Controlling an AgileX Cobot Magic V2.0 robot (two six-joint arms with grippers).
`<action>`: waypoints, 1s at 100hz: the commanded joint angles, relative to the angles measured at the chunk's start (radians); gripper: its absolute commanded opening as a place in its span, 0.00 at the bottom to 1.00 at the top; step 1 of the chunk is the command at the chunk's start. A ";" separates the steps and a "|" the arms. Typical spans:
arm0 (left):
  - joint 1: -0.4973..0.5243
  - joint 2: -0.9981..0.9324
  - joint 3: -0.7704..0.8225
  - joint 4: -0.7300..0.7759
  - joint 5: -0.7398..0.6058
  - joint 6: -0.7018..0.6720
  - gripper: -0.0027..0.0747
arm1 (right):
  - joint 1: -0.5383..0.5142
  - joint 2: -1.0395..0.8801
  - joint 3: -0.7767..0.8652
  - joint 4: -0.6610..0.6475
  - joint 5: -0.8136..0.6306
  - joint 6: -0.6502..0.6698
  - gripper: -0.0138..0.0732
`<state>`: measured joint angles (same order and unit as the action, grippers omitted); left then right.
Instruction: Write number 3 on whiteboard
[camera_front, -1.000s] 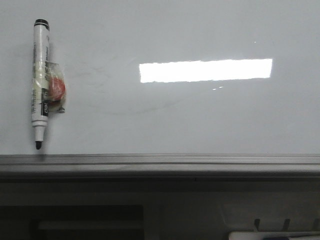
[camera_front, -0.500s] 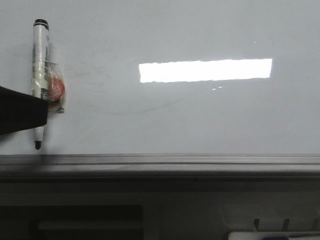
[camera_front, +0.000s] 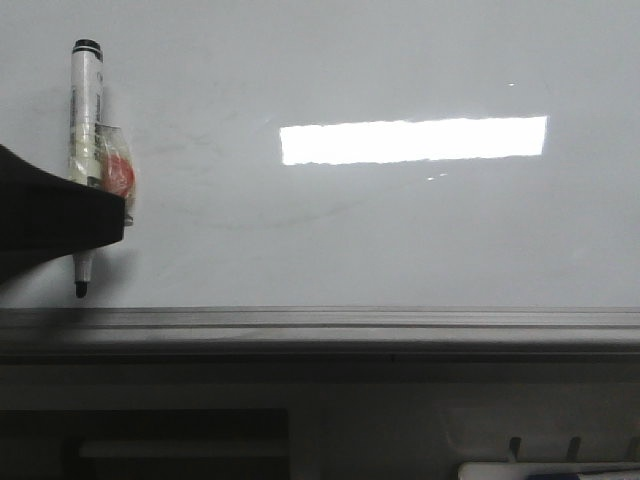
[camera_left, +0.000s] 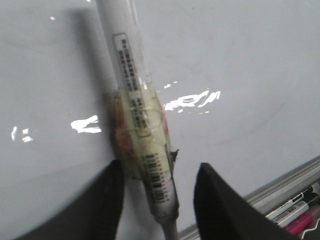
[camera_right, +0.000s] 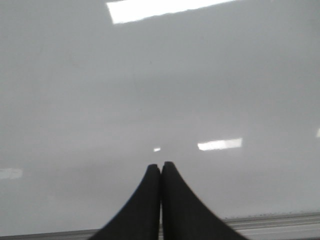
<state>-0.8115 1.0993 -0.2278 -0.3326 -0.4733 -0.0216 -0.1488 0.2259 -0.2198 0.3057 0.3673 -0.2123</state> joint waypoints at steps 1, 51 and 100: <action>-0.004 0.006 -0.024 -0.026 -0.045 -0.015 0.18 | 0.030 0.014 -0.034 0.017 -0.066 -0.002 0.11; -0.004 -0.043 -0.024 0.394 -0.048 -0.015 0.01 | 0.519 0.021 -0.104 0.049 0.037 -0.137 0.15; -0.004 -0.055 -0.024 0.904 -0.056 -0.015 0.01 | 0.868 0.384 -0.280 0.051 0.038 -0.250 0.68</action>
<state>-0.8115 1.0595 -0.2278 0.5713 -0.4522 -0.0261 0.6685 0.5183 -0.4215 0.3429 0.4971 -0.4474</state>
